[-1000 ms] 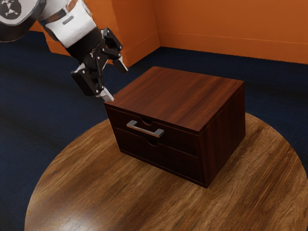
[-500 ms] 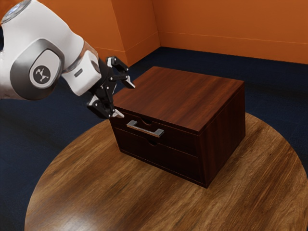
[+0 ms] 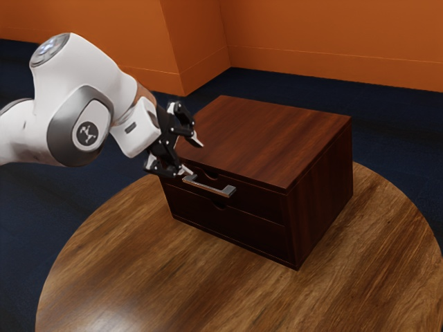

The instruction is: Pull the drawer handle with one arm to open the drawer

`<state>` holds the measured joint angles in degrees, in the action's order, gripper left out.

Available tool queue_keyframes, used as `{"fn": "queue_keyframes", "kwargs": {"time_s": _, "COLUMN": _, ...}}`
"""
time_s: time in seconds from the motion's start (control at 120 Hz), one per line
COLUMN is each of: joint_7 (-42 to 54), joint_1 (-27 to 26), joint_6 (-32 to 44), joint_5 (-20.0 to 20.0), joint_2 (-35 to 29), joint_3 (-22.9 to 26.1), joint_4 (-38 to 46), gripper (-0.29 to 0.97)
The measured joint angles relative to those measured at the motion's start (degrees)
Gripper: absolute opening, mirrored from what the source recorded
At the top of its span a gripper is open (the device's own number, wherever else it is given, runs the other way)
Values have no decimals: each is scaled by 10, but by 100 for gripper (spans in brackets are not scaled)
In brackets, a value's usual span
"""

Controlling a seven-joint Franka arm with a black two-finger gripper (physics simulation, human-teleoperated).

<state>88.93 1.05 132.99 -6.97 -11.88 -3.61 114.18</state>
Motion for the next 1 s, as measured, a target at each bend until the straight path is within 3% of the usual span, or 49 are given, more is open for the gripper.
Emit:
{"fn": "queue_keyframes", "kwargs": {"time_s": 0.375, "joint_7": -6, "joint_1": -1, "joint_6": 36, "joint_5": -1, "joint_2": -20, "joint_3": 8, "joint_4": 59, "gripper": 33}}
{"fn": "queue_keyframes", "kwargs": {"time_s": 1.0, "joint_7": -42, "joint_1": -1, "joint_6": 53, "joint_5": 0, "joint_2": 2, "joint_3": 11, "joint_4": 68, "gripper": 27}}
